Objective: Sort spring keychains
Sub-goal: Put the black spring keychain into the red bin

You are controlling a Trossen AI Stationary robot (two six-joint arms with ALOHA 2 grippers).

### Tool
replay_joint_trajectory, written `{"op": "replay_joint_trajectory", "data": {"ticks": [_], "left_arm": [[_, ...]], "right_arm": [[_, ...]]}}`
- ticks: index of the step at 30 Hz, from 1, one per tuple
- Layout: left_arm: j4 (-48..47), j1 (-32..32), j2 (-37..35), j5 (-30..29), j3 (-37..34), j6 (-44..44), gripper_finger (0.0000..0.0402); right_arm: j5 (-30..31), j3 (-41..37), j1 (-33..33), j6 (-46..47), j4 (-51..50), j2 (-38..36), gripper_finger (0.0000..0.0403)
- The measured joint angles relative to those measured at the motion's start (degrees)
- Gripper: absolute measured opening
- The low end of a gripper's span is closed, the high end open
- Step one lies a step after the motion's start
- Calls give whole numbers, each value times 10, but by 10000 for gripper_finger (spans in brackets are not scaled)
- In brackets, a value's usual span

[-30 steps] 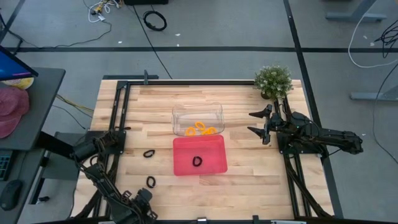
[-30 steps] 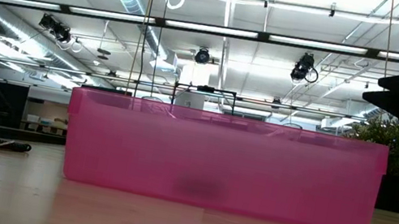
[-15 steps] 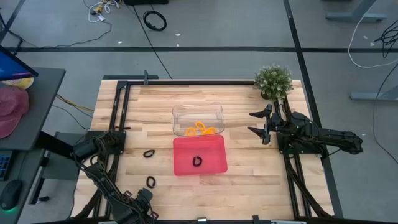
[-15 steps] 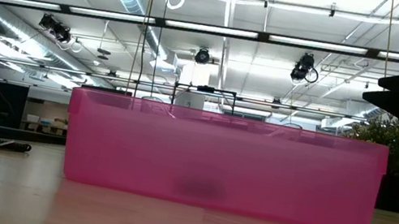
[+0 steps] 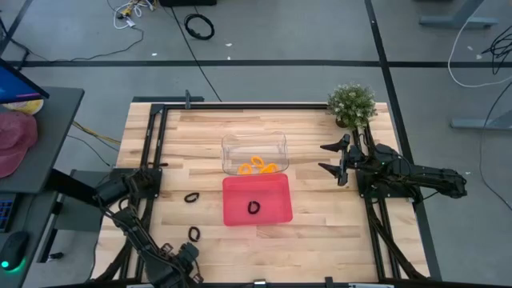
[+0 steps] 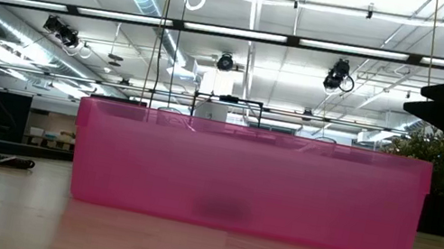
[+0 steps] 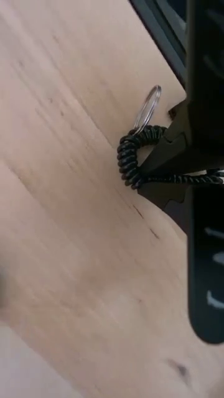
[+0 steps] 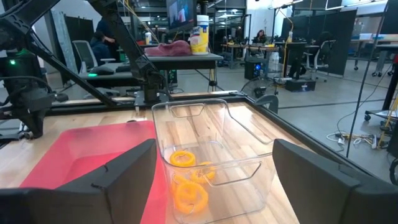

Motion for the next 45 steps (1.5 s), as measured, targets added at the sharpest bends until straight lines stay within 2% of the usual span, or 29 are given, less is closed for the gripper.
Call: {"op": "replay_joint_trajectory", "data": {"ticks": [4,9,13,18,22,27,38,45], "left_arm": [[1,18,0,-48,2,65,10],[4,45,0,-159,-1,157,11],[66,75,-17,-199,0,255,8],[194,112,-32,-226,0,432,8],[299,141,-36,-227,1,569,7],[407,174,-38,-174,1,711,7],[519,233,-38,-167,1,891,7],[588,255,-39,-209,2,961,7]], "right_arm": [[0,0,0,0,0,0,324],[0,0,0,0,0,0,324],[0,0,0,0,0,0,324],[0,0,0,0,0,0,324],[0,0,0,0,0,0,324],[0,0,0,0,0,0,324],[0,0,0,0,0,0,324],[0,0,0,0,0,0,324]]}}
